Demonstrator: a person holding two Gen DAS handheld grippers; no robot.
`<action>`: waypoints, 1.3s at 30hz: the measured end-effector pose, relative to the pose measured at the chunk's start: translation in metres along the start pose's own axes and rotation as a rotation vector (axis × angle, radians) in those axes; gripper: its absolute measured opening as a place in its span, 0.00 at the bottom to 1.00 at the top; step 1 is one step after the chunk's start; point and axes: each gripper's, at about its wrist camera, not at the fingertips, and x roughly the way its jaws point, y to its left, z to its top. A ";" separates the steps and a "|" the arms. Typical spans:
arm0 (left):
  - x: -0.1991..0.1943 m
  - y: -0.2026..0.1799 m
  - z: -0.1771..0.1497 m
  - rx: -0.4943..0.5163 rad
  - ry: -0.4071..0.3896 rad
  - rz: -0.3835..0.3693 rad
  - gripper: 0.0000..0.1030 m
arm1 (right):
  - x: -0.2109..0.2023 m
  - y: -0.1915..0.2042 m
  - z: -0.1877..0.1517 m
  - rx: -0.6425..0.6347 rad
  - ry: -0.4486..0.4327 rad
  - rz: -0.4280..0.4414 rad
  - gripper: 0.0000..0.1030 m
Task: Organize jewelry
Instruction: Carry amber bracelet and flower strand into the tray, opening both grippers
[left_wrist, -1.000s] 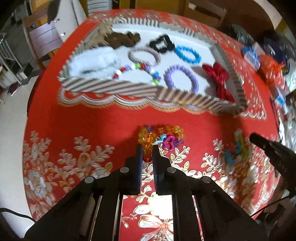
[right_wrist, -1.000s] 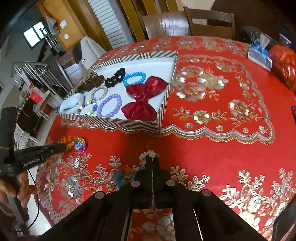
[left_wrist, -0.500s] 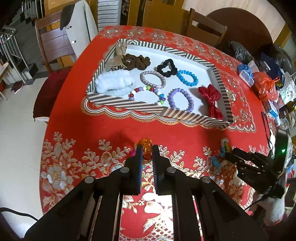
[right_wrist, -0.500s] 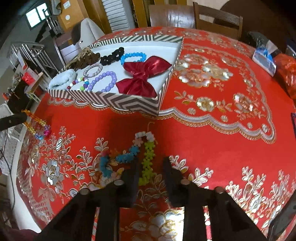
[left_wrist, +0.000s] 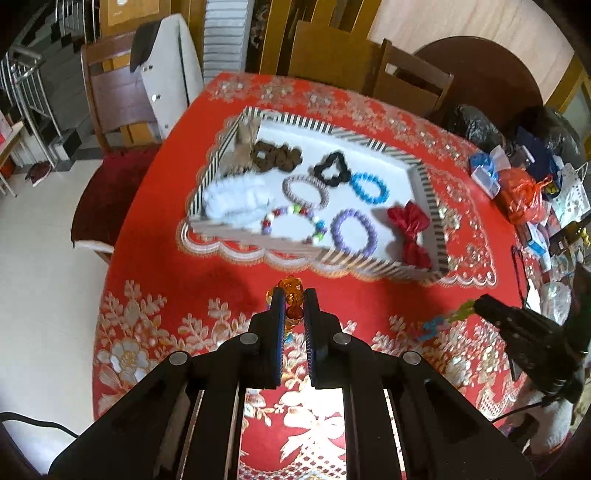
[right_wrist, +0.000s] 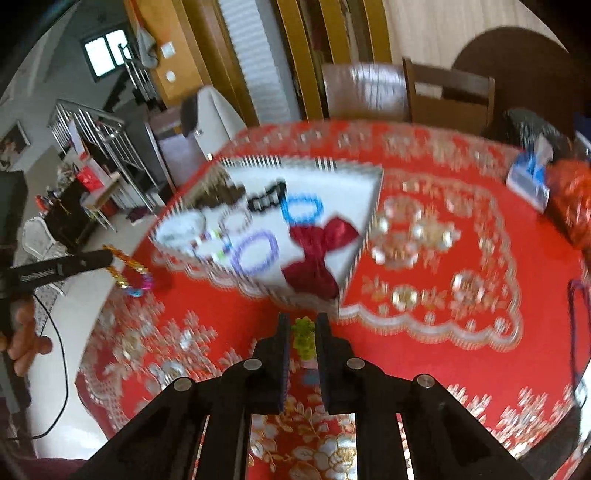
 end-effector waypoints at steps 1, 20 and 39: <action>-0.002 -0.001 0.004 0.001 -0.007 -0.001 0.08 | -0.001 0.001 0.005 -0.004 -0.007 0.003 0.12; 0.026 -0.052 0.083 0.106 -0.003 -0.089 0.08 | 0.036 -0.009 0.124 -0.070 -0.044 -0.007 0.12; 0.139 -0.053 0.138 0.032 0.152 -0.174 0.08 | 0.174 -0.050 0.163 0.006 0.115 -0.105 0.12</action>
